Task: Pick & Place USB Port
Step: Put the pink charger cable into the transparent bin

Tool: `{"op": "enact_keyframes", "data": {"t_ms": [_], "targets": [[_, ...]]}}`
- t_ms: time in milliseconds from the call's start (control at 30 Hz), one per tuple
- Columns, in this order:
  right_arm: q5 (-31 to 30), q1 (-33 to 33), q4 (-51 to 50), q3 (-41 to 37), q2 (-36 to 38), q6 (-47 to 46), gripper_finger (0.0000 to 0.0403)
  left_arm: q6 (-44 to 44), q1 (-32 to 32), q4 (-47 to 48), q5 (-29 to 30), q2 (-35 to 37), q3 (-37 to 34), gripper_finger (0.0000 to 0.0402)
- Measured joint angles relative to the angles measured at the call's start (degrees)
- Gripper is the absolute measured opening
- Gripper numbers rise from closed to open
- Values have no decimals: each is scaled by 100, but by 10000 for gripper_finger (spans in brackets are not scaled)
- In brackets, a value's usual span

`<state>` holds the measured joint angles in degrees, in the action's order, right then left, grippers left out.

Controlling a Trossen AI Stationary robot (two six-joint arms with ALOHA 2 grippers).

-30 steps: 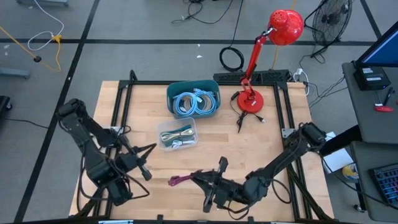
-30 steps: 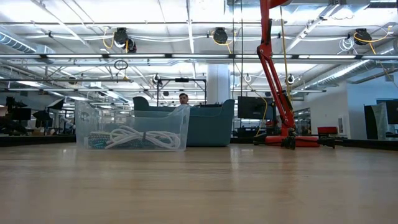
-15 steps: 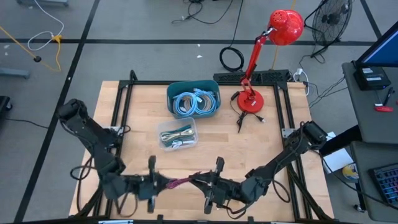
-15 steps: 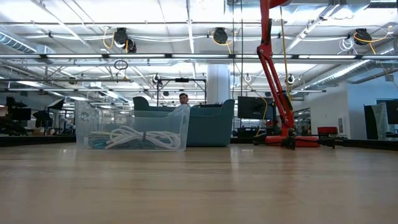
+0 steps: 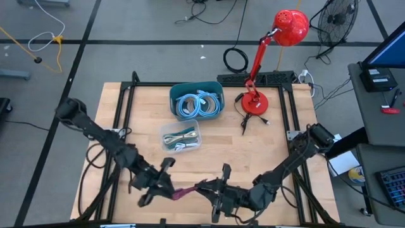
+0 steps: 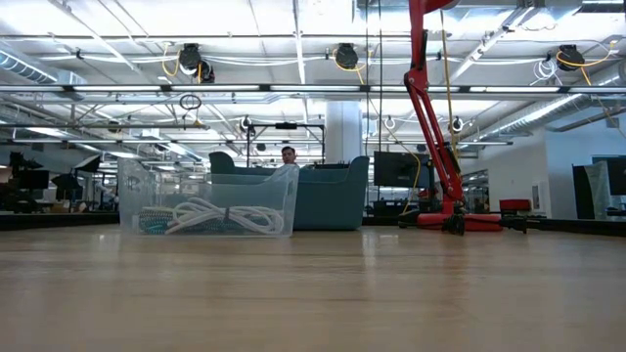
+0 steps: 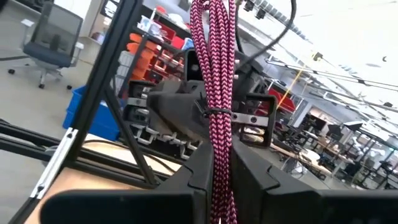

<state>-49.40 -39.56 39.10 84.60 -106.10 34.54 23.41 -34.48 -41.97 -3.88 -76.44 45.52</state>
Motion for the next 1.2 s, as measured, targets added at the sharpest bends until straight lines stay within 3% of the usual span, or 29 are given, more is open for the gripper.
{"op": "enact_keyframes", "data": {"t_ms": [67,200,267,567,933,1200], "targets": [[1,-10,3,0,0,-15,31,120,-15,-79,-27,73,-83,46],[31,-19,1,0,0,-196,31,127,-47,171,1494,87,-83,47],[205,15,-12,0,0,-355,31,5,7,147,1975,87,-83,47],[428,50,-144,0,0,-557,31,-150,97,157,1385,87,-78,53],[429,161,-328,0,0,-766,31,-410,70,-84,1688,87,-46,189],[447,399,-586,0,0,-1011,31,-443,67,-160,1549,87,-46,200]]}}
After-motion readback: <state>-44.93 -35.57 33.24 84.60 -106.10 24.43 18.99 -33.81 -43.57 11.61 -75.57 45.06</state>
